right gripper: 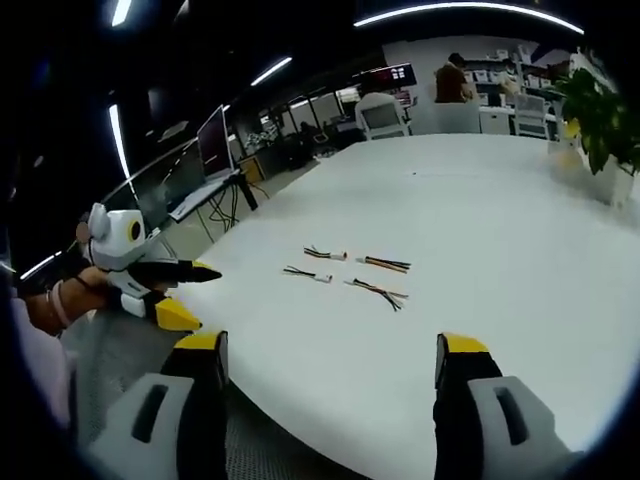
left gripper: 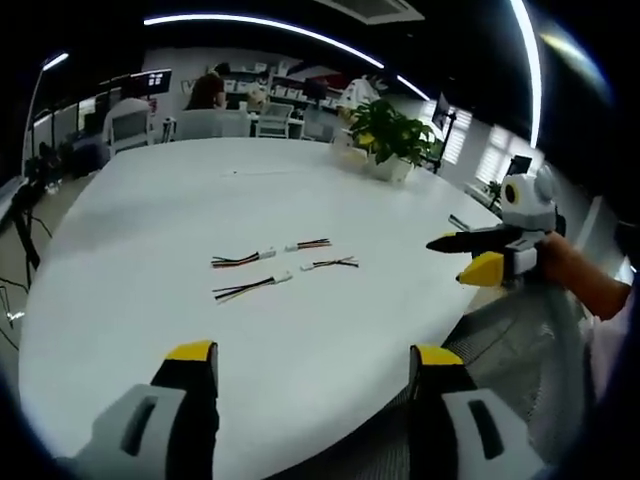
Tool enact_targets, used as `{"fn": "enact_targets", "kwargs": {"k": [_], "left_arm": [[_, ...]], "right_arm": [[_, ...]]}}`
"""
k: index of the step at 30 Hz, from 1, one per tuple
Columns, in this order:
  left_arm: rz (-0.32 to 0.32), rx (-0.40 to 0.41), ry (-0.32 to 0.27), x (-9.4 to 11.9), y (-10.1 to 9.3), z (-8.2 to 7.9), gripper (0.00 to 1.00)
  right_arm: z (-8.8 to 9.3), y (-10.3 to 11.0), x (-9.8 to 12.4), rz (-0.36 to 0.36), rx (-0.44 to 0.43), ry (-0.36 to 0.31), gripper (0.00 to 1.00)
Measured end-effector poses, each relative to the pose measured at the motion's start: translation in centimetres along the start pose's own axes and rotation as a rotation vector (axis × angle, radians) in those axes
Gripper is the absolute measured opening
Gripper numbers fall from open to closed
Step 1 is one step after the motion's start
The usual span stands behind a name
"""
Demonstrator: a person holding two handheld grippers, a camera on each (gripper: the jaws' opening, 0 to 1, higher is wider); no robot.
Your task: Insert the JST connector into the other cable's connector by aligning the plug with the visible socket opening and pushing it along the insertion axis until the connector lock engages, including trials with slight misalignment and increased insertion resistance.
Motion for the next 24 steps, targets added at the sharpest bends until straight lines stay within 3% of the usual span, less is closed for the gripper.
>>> {"fn": "enact_targets", "kwargs": {"k": [2, 7, 17, 24], "left_arm": [[-0.028, 0.049, -0.036, 0.3, 0.6, -0.5, 0.73], [-0.053, 0.088, -0.102, 1.0, 1.7, -1.8, 0.68], [-0.1, 0.06, -0.1, 1.8, 3.8, -2.2, 0.69], [-0.147, -0.055, -0.049, 1.8, 5.1, -2.1, 0.7]], "right_arm": [[0.0, -0.3, 0.0, 0.017, 0.014, 0.008, 0.81], [-0.7, -0.7, -0.3, 0.041, 0.033, 0.013, 0.83], [-1.9, -1.6, -0.9, 0.041, 0.081, 0.017, 0.81], [-2.2, -2.4, -1.0, 0.054, 0.098, 0.03, 0.82]]}}
Point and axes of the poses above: the point that each gripper's makers call its tool centre point, and the gripper's own axes: x roughly backward along the fingers, y roughly to its left, z roughly out of its underside, the point moved 2 cm from there along x, roughly backward along the fingers, and after that the axes turned 3 degrees about x, right-handed, at the moved point
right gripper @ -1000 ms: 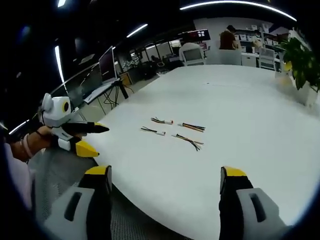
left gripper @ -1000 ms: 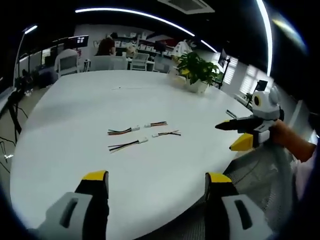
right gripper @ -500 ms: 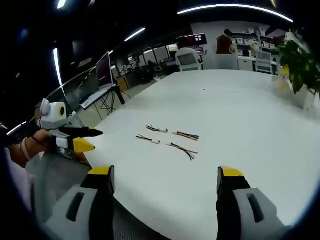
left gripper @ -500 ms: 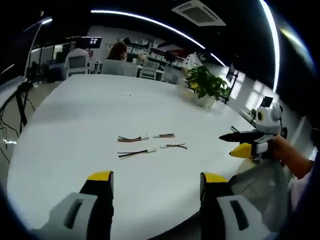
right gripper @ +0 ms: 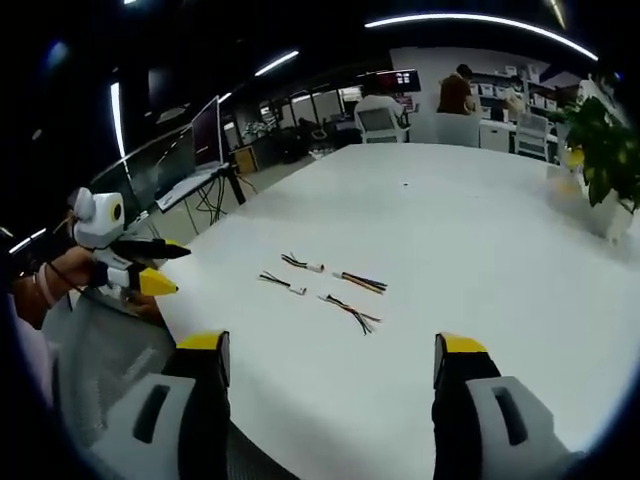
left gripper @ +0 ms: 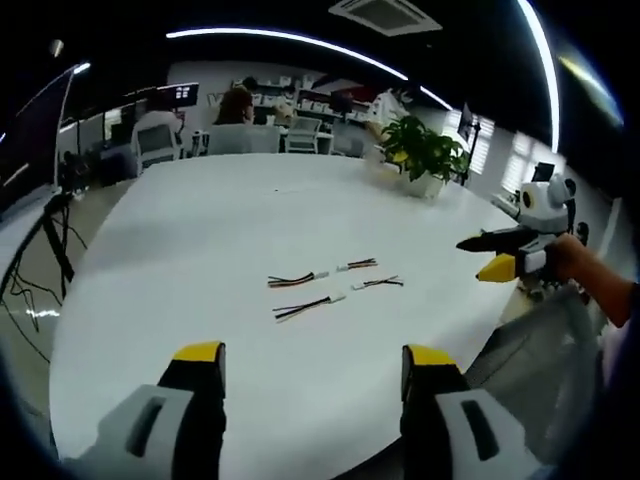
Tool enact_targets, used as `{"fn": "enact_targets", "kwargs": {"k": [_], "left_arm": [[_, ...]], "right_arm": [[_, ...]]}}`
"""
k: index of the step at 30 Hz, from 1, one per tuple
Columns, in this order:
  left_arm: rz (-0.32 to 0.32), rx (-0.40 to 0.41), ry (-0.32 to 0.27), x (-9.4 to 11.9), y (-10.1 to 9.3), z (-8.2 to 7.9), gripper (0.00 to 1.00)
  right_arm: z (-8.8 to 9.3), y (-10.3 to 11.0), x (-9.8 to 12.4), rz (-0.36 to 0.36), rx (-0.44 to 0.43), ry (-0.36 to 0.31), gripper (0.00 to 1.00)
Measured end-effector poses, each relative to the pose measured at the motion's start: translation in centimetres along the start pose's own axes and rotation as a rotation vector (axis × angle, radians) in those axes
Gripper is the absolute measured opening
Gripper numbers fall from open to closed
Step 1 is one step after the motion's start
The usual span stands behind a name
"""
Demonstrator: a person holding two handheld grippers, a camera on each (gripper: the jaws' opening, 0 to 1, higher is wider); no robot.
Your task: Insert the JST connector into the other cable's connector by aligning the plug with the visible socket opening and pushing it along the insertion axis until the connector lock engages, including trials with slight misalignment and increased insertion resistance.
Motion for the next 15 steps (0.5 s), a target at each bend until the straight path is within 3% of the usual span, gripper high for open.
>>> {"fn": "enact_targets", "kwargs": {"k": [4, 15], "left_arm": [[0.003, -0.063, 0.009, -0.2, -0.2, -0.6, 0.74], [0.01, -0.128, 0.004, -1.3, 0.1, -2.5, 0.75]], "right_arm": [[-0.5, -0.6, 0.0, 0.01, 0.01, 0.0, 0.82], [-2.8, -2.4, -0.3, 0.019, 0.074, -0.017, 0.81]]}}
Point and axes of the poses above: the point that each gripper's makers call its tool centre point, and the gripper's own axes: x roughly backward along the fingers, y roughly to its left, z roughly out of its underside, the point moved 2 cm from there along x, roughly backward along the fingers, and after that the axes turned 3 degrees about x, right-handed, at the moved point
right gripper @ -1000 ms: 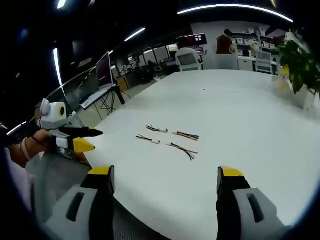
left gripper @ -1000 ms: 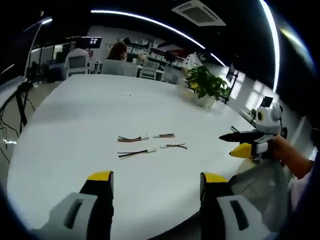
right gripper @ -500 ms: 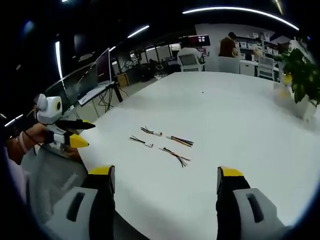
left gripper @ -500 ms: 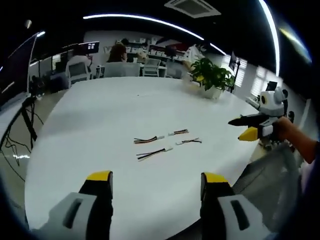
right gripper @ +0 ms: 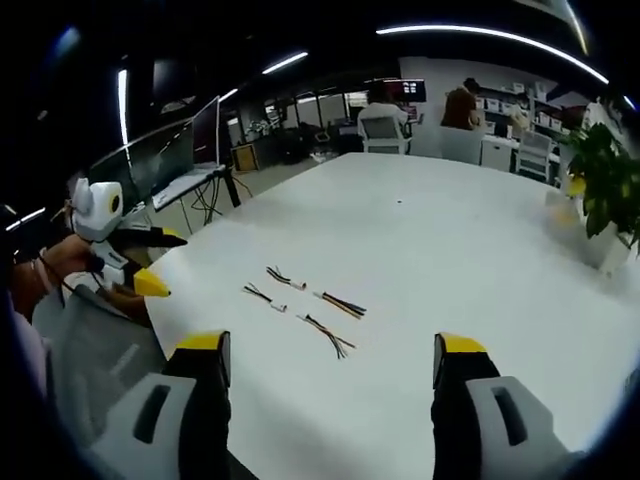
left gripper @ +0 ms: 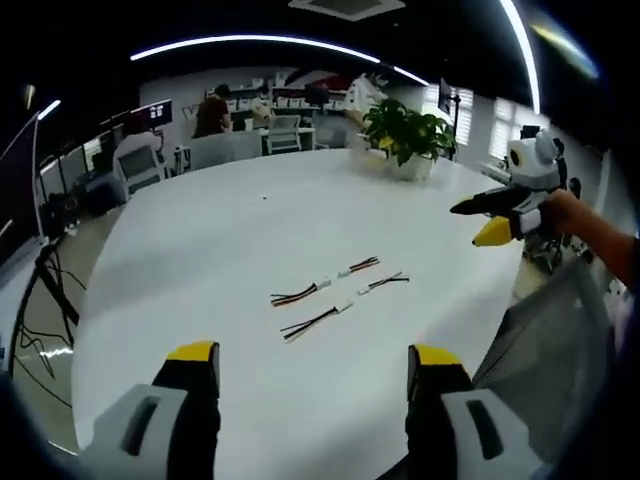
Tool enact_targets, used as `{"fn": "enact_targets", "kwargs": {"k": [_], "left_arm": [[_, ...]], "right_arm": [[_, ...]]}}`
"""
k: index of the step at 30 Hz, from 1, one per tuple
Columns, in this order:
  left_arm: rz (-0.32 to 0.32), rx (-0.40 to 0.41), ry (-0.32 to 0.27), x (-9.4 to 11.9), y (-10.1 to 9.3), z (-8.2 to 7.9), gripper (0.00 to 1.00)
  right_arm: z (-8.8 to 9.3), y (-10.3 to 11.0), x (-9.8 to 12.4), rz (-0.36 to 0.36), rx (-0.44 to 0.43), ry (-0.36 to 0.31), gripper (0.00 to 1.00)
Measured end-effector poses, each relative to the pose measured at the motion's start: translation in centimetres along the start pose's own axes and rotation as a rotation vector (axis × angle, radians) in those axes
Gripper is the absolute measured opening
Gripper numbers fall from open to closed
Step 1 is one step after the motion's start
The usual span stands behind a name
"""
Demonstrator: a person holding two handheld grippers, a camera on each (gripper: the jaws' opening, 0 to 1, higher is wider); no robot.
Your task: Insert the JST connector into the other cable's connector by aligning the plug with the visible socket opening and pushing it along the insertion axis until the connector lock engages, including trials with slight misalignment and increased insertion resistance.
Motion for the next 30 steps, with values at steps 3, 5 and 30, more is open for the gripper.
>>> {"fn": "enact_targets", "kwargs": {"k": [3, 5, 30], "left_arm": [[0.001, -0.001, -0.014, -0.2, 0.5, -0.8, 0.75], [-0.005, -0.008, -0.018, -0.5, 0.9, -1.2, 0.75], [0.084, -0.131, -0.035, -5.6, 0.8, -5.4, 0.74]], "right_arm": [[-0.7, -0.4, -0.1, 0.002, 0.03, -0.002, 0.81], [-0.7, -0.6, -0.2, 0.003, 0.052, -0.002, 0.81], [-1.7, -2.3, -4.5, -0.074, 0.122, 0.038, 0.7]]}}
Point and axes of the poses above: the point that each gripper's makers call its tool centre point, and the gripper's own axes: x roughly backward along the fingers, y roughly to its left, z roughly out of its underside, the point moved 2 cm from there along x, roughly backward along the fingers, and after that the axes turned 3 degrees about x, right-handed, at the moved point
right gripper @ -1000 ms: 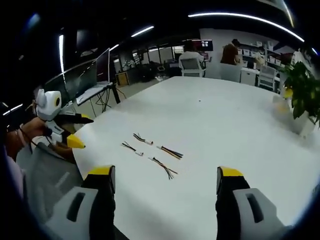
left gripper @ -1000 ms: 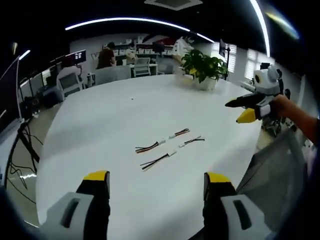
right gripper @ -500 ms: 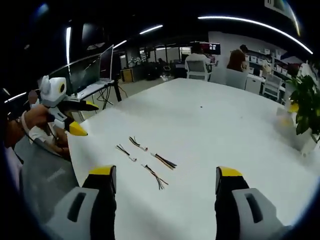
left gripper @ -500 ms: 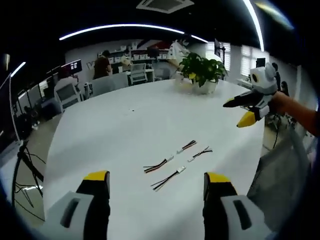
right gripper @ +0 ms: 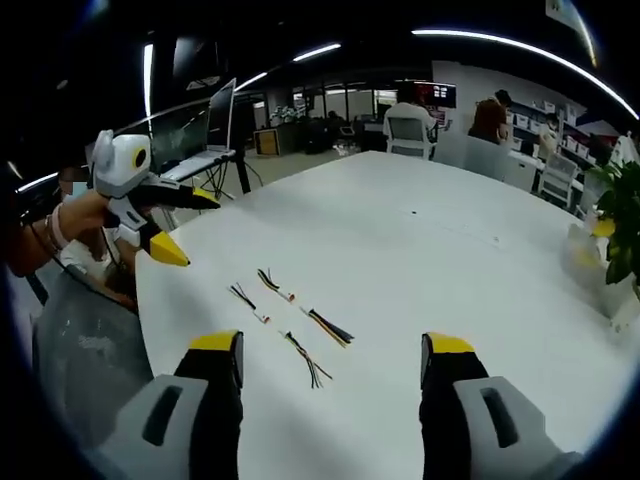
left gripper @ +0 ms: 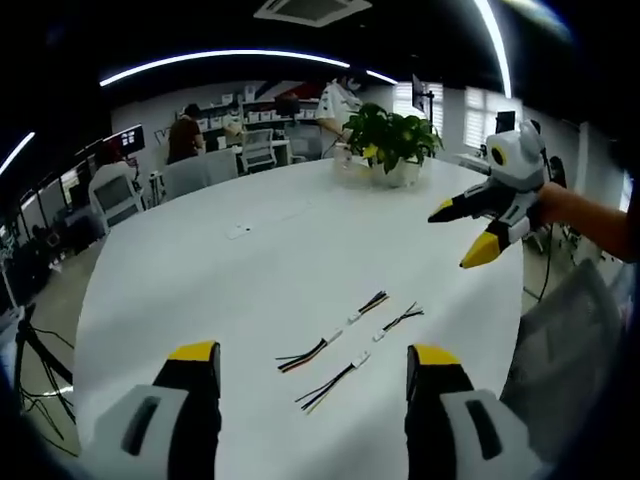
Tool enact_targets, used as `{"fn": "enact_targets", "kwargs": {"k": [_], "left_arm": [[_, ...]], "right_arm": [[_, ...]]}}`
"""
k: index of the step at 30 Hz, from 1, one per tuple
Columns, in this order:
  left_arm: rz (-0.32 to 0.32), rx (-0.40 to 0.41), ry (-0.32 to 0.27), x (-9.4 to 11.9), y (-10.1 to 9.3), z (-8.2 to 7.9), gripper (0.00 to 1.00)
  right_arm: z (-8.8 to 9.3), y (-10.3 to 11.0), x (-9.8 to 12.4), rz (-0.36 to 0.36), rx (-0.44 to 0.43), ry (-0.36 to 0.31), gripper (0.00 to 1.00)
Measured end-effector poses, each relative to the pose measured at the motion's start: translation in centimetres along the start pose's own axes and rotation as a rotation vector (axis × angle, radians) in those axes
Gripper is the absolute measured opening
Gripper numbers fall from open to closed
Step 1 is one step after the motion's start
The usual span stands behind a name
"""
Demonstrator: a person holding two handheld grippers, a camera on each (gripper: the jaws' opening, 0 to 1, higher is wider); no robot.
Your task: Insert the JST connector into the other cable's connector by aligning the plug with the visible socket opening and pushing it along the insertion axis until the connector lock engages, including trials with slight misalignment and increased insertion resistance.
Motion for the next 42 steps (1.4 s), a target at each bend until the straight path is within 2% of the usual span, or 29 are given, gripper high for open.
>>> {"fn": "enact_targets", "kwargs": {"k": [15, 21, 35, 42], "left_arm": [[0.013, -0.076, 0.075, -2.8, 1.0, 0.8, 0.73], [0.016, -0.06, 0.072, -3.7, 1.4, 0.7, 0.71], [0.024, -0.057, 0.099, -5.4, 2.0, 1.5, 0.7], [0.031, -0.103, 0.112, -6.1, 1.8, 1.7, 0.68]], "right_arm": [[0.2, -0.4, -2.9, -0.05, 0.024, 0.045, 0.67], [0.3, -0.6, -3.9, -0.051, 0.041, 0.051, 0.59], [0.8, -0.6, -5.5, -0.071, 0.053, 0.079, 0.59], [0.7, -0.5, -6.5, -0.088, 0.069, 0.071, 0.56]]}}
Point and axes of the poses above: the point that each gripper's makers call its tool centre point, and the gripper's own axes: x roughly backward along the fingers, y roughly to its left, z roughly out of its underside, the point moved 2 cm from there along x, roughly backward along the fingers, and after that the axes turned 3 degrees about x, right-handed, at the moved point
